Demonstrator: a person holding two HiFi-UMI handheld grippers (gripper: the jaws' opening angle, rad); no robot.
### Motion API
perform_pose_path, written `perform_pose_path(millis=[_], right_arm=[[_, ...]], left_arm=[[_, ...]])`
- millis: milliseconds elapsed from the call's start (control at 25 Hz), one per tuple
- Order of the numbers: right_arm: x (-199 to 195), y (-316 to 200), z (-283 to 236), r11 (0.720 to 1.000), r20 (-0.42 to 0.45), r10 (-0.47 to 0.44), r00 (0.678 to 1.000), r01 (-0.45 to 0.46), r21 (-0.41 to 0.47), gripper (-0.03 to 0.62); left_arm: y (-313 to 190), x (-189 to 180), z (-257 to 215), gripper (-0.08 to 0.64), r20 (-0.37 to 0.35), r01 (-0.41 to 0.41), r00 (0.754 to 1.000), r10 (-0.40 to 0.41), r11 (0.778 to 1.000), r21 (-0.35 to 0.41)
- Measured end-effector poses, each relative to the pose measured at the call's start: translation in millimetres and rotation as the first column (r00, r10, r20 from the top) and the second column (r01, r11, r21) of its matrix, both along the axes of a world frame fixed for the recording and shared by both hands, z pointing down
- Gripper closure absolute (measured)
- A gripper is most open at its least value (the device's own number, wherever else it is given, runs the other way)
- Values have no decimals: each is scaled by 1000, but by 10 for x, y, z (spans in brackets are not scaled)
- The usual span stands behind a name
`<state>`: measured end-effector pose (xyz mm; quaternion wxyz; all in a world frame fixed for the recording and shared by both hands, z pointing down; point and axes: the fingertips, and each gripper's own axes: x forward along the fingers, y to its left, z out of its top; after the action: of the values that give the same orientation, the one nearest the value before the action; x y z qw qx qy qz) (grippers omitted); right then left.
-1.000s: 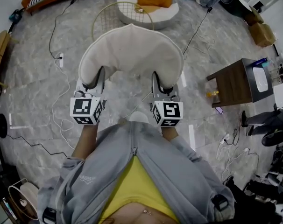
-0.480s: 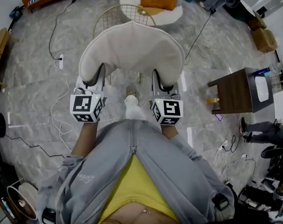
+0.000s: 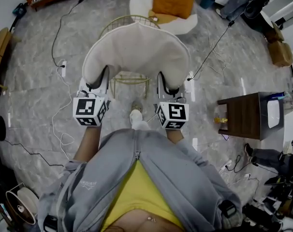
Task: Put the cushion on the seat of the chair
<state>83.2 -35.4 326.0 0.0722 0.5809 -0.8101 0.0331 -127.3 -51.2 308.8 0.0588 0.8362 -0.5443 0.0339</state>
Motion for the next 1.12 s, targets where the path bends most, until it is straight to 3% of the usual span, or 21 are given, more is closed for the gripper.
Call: perform_pose_path(millis=[560, 1120], right_arm=[[270, -1661, 234, 996, -5, -74, 997, 73, -57, 520], [71, -2051, 466, 992, -6, -77, 997, 76, -103, 520]], left_arm=[[-1533, 261, 235, 488, 4, 68, 998, -68, 996, -63], [-1966, 49, 483, 488, -3, 57, 998, -58, 990, -130]])
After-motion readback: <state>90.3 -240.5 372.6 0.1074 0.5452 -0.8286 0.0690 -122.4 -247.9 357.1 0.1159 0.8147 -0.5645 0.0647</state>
